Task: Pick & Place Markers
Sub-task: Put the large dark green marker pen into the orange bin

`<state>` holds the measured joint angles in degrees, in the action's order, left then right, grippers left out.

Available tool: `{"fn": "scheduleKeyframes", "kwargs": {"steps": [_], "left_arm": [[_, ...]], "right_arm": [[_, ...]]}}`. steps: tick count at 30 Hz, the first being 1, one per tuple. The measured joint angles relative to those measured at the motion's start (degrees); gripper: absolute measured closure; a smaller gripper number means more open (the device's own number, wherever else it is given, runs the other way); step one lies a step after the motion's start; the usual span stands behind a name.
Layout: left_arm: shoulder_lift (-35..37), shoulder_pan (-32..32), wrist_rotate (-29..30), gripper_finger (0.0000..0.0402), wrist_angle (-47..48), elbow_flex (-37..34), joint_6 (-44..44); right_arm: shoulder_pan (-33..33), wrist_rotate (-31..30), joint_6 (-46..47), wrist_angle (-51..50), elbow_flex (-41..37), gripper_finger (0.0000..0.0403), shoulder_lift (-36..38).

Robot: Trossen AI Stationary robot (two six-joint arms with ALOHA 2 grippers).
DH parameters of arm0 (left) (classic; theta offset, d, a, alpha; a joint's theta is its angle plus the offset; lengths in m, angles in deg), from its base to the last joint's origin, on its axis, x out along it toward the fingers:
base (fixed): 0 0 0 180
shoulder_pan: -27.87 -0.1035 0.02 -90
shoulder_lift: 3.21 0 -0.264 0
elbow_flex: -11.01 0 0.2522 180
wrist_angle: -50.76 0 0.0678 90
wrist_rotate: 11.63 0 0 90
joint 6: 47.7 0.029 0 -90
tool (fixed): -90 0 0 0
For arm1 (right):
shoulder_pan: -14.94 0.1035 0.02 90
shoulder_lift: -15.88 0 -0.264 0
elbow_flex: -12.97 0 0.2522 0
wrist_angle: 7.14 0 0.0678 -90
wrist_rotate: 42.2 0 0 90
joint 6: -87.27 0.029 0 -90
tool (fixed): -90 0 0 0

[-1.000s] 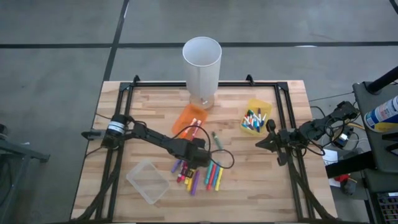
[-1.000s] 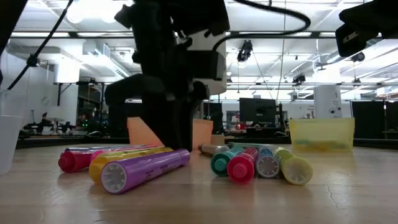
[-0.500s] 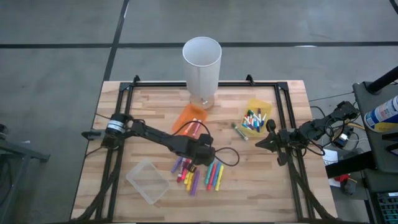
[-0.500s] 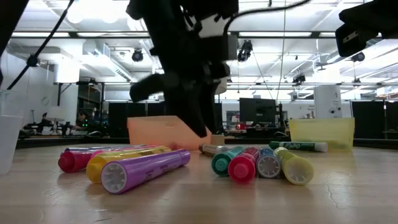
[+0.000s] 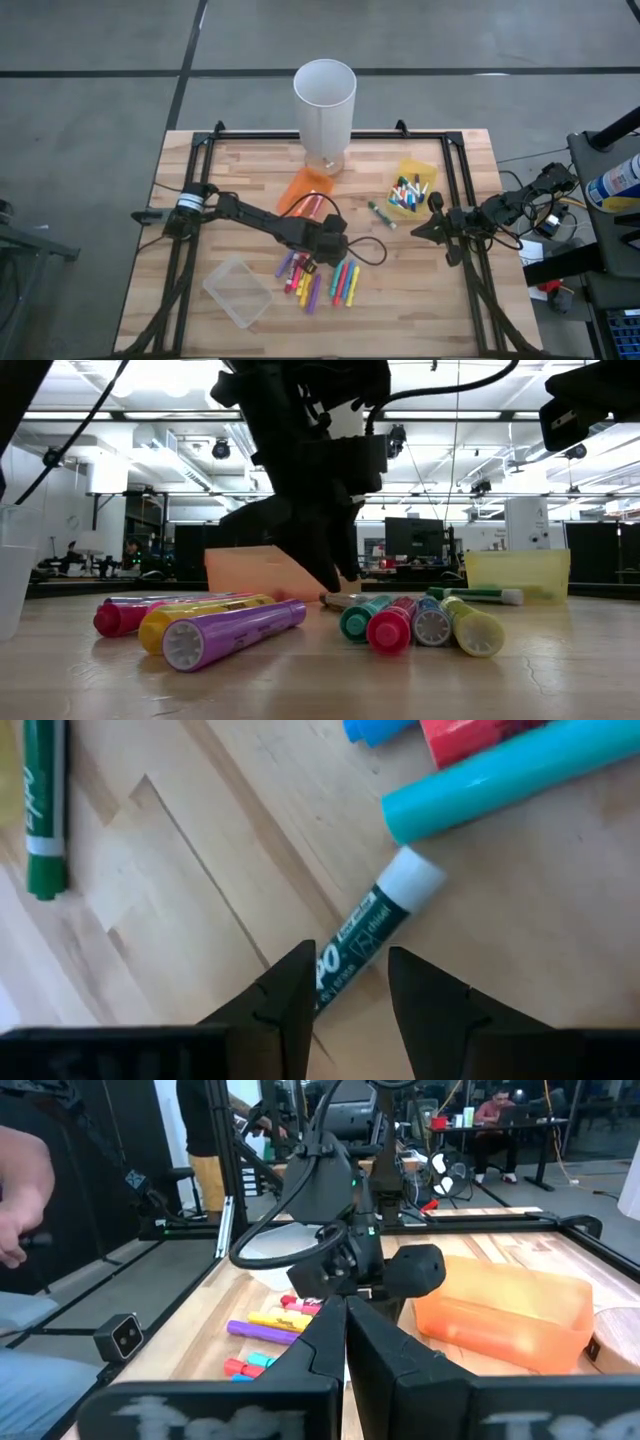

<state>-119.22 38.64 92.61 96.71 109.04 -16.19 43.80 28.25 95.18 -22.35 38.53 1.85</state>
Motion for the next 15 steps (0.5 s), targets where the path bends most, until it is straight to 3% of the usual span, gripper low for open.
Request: {"fn": "scheduleKeyframes", "kwargs": {"steps": [15], "left_arm": [[0.00, -1.82, -4.51, 0.0268, -3.10, -0.30, 0.88]], "right_arm": [[0.00, 0.01, 0.02, 0.01, 0.00, 0.0394, 0.00]]}}
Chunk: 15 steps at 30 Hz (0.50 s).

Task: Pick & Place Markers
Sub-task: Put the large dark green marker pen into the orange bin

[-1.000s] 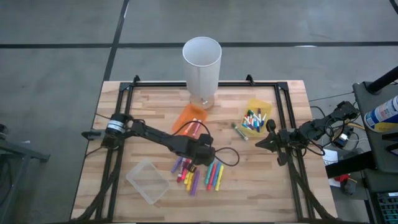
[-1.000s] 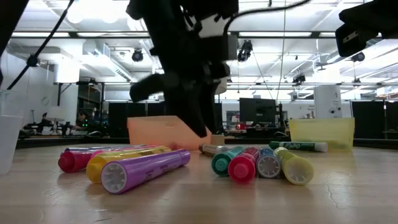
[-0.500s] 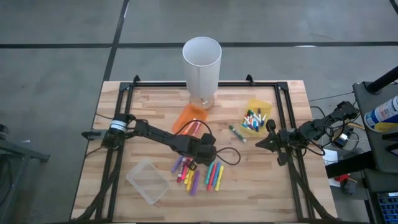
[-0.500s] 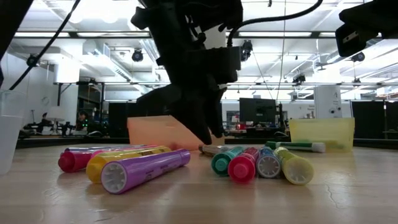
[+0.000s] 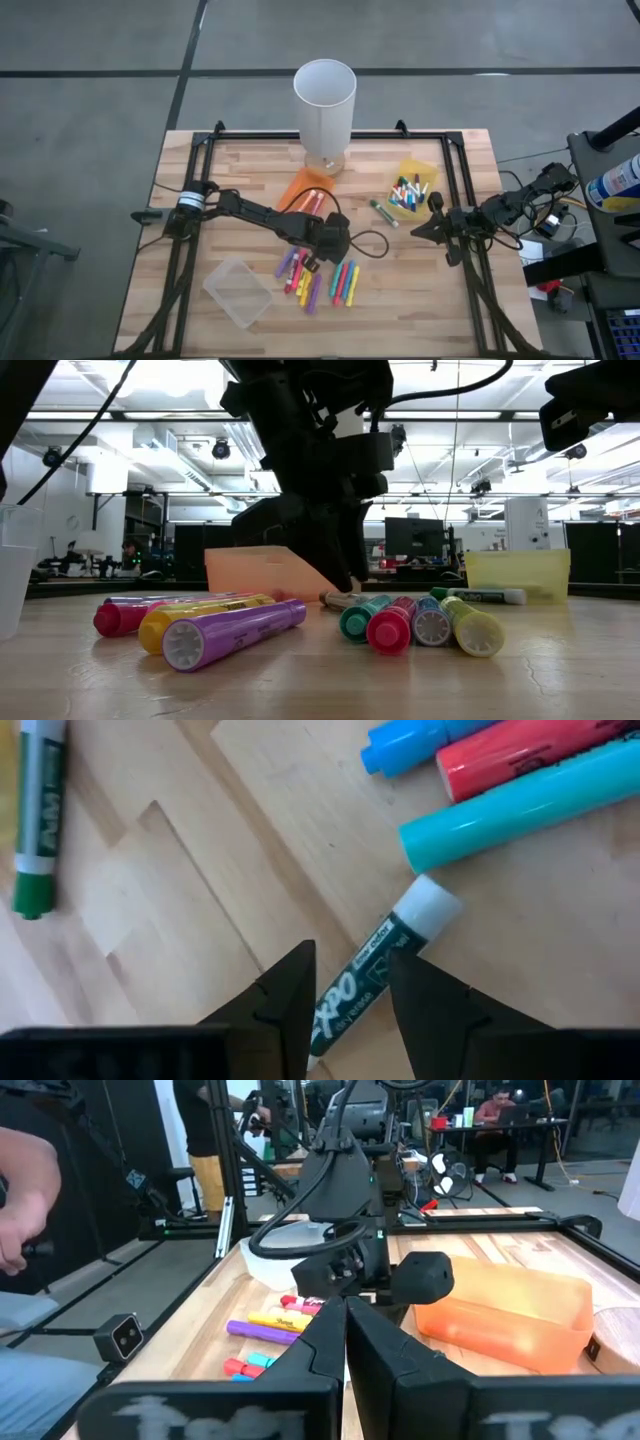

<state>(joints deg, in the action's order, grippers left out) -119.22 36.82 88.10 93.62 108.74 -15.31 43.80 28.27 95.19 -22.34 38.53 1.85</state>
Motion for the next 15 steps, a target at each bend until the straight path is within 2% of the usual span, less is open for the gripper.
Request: {"fn": "scheduleKeyframes", "kwargs": {"steps": [4, 15], "left_arm": [[0.02, -0.06, -4.64, 0.0268, -0.21, -0.87, -0.94], [-2.55, -0.11, -2.95, 0.0268, -1.46, -1.86, -0.76]], "right_arm": [[0.00, -0.01, -0.01, 0.01, 0.00, 0.0394, 0.00], [-0.04, 0.01, 0.00, -0.01, 0.00, 0.0394, -0.07]]}}
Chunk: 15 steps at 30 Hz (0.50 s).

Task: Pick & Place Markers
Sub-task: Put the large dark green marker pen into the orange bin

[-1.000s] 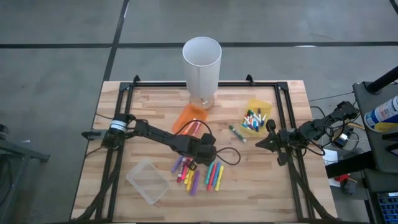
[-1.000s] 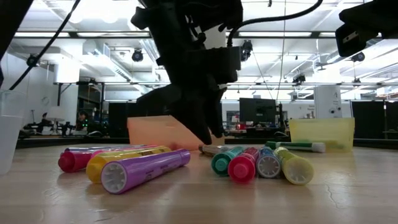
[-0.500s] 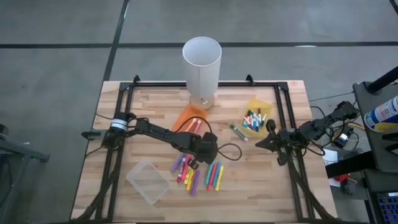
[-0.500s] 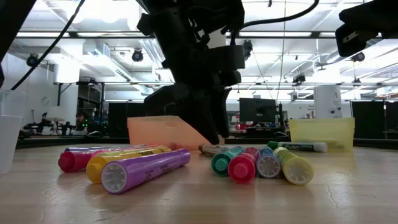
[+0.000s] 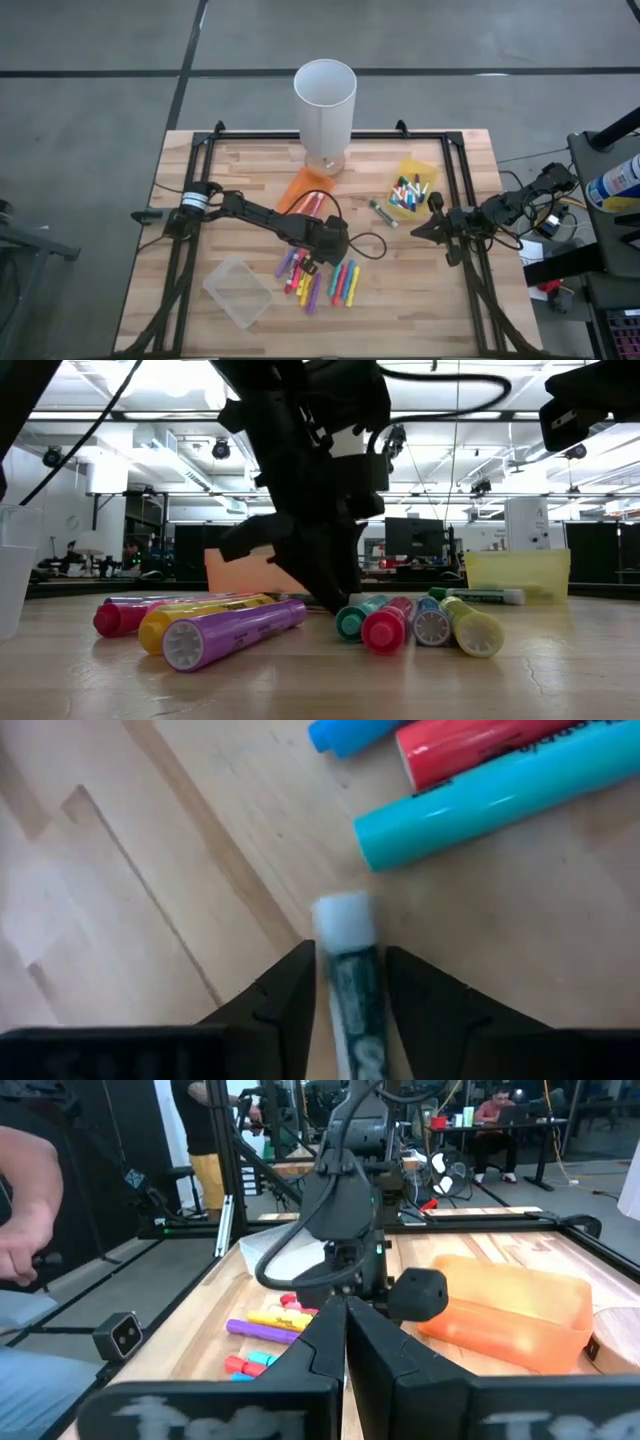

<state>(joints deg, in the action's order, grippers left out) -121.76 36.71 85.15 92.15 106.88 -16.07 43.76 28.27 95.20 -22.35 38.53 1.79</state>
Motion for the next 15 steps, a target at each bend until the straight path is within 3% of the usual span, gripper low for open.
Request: {"fn": "scheduleKeyframes", "kwargs": {"steps": [10, 15], "left_arm": [[-0.25, 0.07, 0.68, 0.0270, 0.95, 0.02, -3.09], [-0.27, 0.16, -0.66, 0.0308, 1.59, -0.03, -8.26]], "right_arm": [[0.04, 0.07, -0.02, 0.04, 0.00, 0.0394, -0.26], [0.04, 0.07, -0.02, 0.02, 0.00, 0.0394, -0.28]]}}
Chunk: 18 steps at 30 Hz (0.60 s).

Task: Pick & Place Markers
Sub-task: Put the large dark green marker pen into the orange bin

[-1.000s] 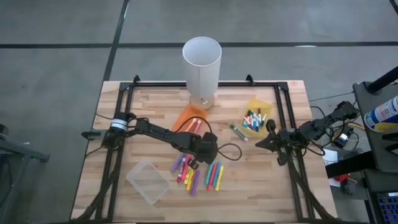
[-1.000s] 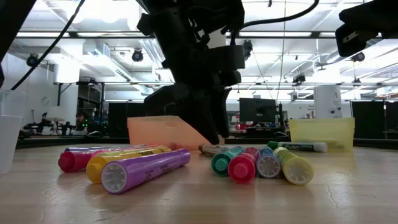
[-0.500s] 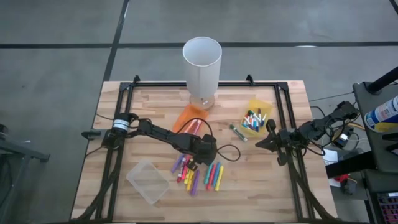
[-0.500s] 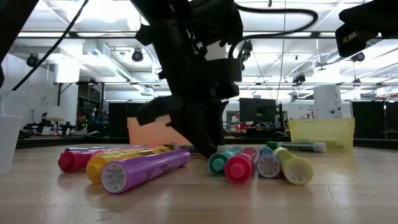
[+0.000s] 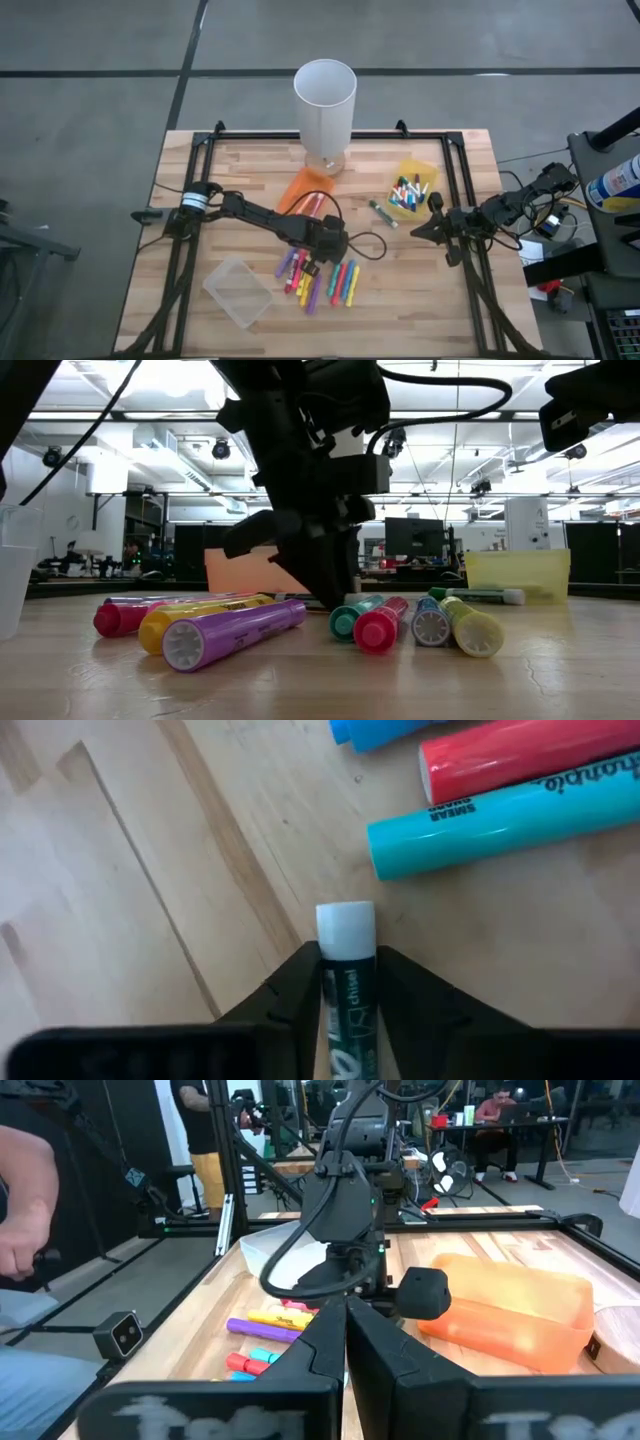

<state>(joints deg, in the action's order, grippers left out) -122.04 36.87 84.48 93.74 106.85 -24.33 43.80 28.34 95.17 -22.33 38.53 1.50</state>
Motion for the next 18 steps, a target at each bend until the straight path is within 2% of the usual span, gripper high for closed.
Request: {"fn": "scheduleKeyframes", "kwargs": {"steps": [4, 18], "left_arm": [[0.04, 0.19, -0.08, 0.0353, 0.26, 0.05, -2.48], [1.97, 0.17, 0.44, 0.0353, 9.83, 5.37, -12.92]], "right_arm": [[0.00, 0.00, 0.00, 0.00, 0.00, 0.0394, 0.00], [-0.03, 0.02, 0.00, -0.04, 0.00, 0.0394, -0.03]]}}
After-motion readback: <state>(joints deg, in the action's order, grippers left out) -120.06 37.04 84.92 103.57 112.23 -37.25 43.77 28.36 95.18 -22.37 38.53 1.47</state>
